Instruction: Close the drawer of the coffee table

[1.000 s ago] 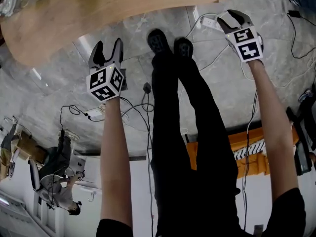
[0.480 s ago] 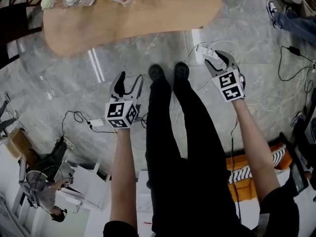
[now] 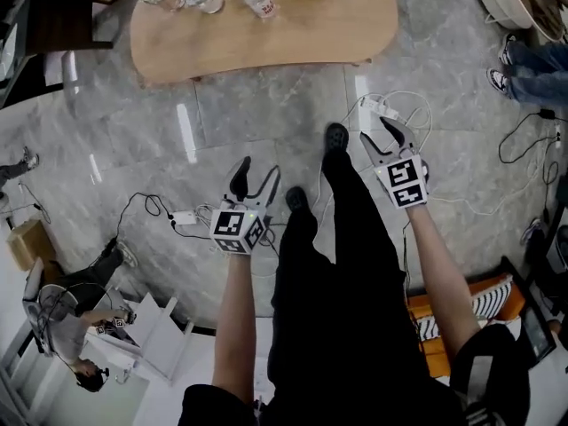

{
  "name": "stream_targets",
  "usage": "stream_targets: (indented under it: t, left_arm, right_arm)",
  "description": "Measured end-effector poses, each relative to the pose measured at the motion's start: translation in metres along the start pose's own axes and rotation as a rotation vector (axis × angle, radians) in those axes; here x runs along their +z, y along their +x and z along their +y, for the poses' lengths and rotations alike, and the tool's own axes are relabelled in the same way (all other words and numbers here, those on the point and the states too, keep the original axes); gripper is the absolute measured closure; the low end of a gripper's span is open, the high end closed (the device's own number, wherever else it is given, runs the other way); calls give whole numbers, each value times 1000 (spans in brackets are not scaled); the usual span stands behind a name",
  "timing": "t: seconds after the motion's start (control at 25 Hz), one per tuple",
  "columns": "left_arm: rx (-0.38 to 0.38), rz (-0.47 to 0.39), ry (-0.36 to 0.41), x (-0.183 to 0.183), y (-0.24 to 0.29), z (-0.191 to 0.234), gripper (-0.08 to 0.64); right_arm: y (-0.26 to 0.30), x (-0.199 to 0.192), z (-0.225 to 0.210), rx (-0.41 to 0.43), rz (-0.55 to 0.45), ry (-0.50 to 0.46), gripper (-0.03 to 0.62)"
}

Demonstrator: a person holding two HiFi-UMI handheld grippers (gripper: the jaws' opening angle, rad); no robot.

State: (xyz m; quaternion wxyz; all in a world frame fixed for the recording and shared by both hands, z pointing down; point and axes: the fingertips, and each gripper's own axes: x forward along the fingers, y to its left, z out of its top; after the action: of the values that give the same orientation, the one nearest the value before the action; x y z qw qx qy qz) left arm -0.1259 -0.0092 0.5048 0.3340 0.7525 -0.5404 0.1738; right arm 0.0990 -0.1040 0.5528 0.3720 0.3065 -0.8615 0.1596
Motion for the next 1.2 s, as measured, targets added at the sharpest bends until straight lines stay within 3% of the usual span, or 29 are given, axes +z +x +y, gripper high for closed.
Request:
stream_targets:
  t: [0.4,0.6,0.88,1.2]
  left_arm:
    - [19,-216,87,20,-162,-11,265]
    - [-8,-317,102,18,-242,-21,265]
    - [-93,-414,132,1,-315,-54,279]
    - [-178,-489,191,6,-354,-92,348]
  right_arm:
    - [-108,60,124,-47,-182,-57,397]
    - [-169,95,192,-88,-300,-95,397]
    - [-250,108,266,-122,-438,-43,401]
    - [-314,102,303,-149,-532,-1,575]
